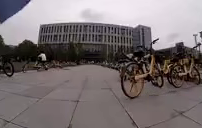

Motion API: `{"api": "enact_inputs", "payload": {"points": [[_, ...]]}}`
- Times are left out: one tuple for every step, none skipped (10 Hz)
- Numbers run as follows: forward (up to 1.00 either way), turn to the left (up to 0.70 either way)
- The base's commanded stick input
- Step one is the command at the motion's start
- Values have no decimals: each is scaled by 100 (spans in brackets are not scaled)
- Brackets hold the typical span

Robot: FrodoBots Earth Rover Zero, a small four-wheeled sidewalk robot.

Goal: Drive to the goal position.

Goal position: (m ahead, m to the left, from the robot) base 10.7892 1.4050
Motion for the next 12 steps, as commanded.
{"api": "enact_inputs", "payload": {"points": [[0, 60], [0, 60], [0, 60], [3, 62], [17, 72], [31, 82], [52, 38], [60, 7], [60, 1], [60, 1], [60, 1], [60, 1]]}}
